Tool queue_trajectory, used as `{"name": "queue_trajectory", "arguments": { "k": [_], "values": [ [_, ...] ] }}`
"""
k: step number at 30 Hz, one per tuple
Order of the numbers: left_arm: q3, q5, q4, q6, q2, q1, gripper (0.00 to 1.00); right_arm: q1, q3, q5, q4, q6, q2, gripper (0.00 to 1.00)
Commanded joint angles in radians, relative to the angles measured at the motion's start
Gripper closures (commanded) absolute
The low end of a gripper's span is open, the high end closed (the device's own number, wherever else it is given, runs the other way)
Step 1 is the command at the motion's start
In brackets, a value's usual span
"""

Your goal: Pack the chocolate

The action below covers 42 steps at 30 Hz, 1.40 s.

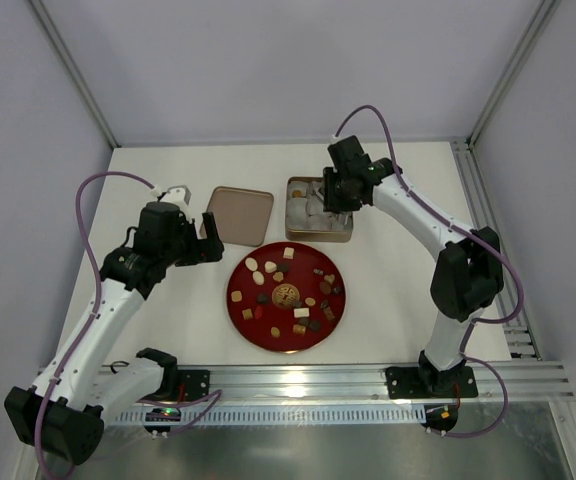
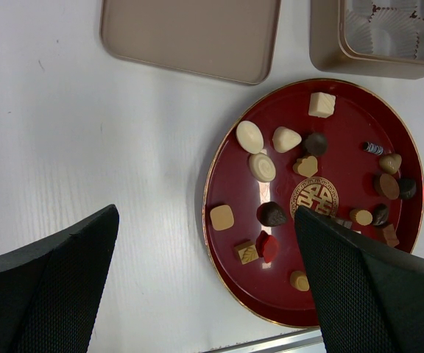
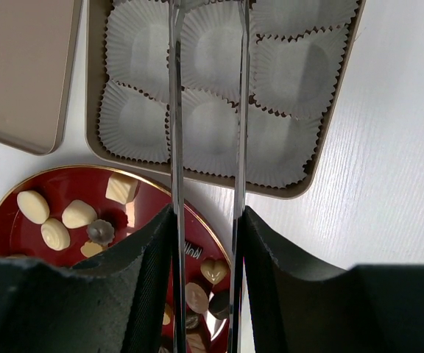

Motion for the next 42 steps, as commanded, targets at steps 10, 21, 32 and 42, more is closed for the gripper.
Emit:
{"name": "queue_trajectory", "arguments": {
  "k": [10, 21, 32, 42],
  "values": [
    [0.007, -0.002, 0.01, 0.003, -0.011, -0.002, 0.0, 0.082, -0.077, 0.014, -0.011, 0.009, -0.256, 0.58],
    [0.004, 0.002, 0.007, 0.0, -0.016, -0.002, 0.0, 0.402, -0.347, 0.093, -0.058, 0.181, -0.528, 0.58],
    [0.004, 0.002, 0.006, 0.0, -0.011, -0.002, 0.0, 0.47, -0.452, 0.078, -0.018, 0.209, -0.478, 0.57],
    [0.007, 0.002, 0.004, 0.001, -0.007, -0.002, 0.0, 0.471, -0.453, 0.074, 0.008, 0.204, -0.439, 0.57]
  ]
}}
